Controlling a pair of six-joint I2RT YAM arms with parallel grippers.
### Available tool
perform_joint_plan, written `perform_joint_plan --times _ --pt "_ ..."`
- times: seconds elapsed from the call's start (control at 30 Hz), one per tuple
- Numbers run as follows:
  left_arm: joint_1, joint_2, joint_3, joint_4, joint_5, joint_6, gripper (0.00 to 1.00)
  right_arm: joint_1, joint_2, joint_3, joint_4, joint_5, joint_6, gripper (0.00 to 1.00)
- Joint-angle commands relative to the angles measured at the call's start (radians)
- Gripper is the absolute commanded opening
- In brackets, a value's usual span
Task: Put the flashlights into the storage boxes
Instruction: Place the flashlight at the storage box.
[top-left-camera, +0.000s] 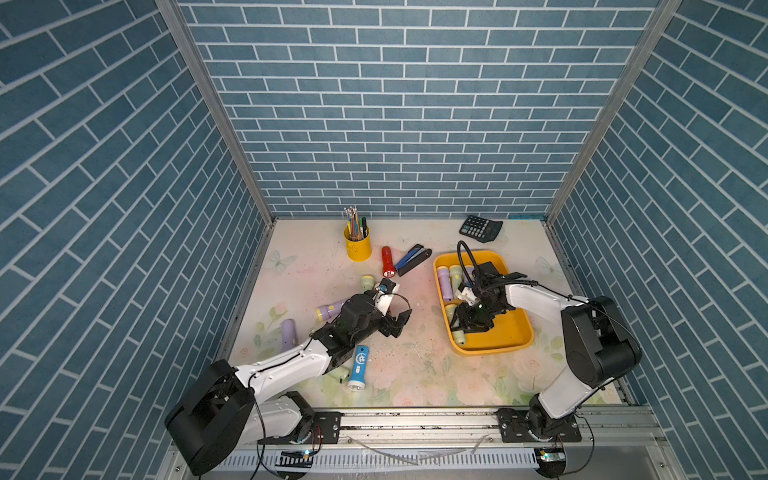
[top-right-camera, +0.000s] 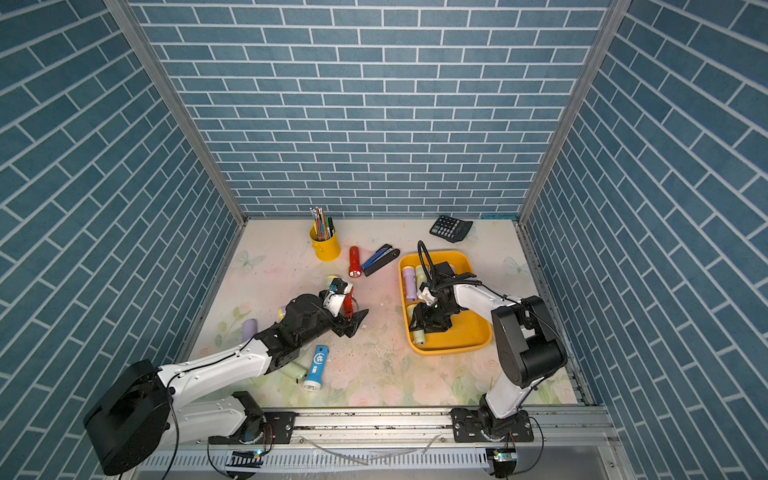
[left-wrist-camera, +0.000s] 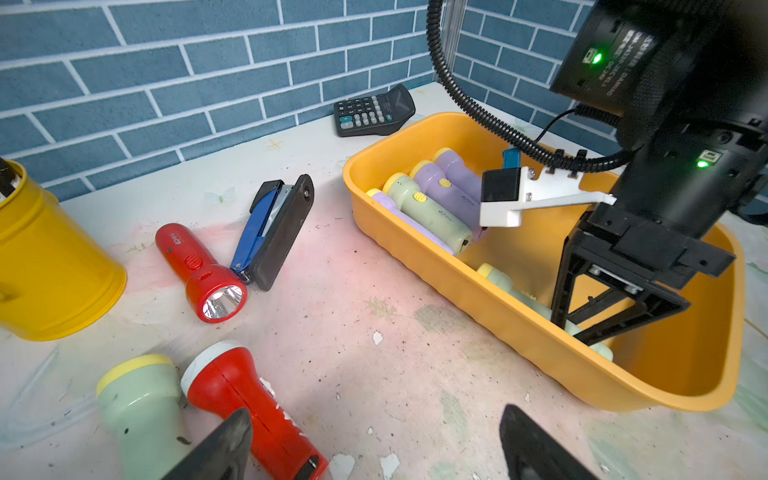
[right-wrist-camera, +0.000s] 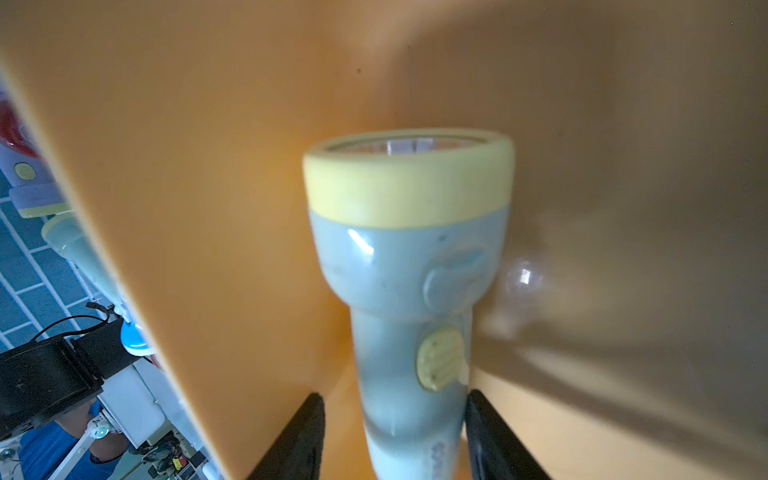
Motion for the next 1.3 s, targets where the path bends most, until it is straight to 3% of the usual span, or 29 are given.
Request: perform_joint_plan --times 0.0,0.27,0.43,1.27 --pt "-0.005 -0.019 0.015 -0.027 -0.007 0.01 0.93 0.004 -0.074 0.013 0.001 -0.001 0.033 0.56" --pt "-0.005 -0.031 0.023 -0.081 -0.012 0.044 0.94 -0.026 -0.162 -0.011 0.02 0.005 0.063 0.57" --pt "-0.005 -0.032 0.02 -0.072 -0.012 0.04 0.94 -0.056 -0.181 -0.048 0.085 -0.063 0.097 0.56" --pt "-0.004 -0.018 0.014 -0.061 -0.008 0.031 0.94 -0.098 -0.127 -0.167 0.209 -0.017 0.158 0.53"
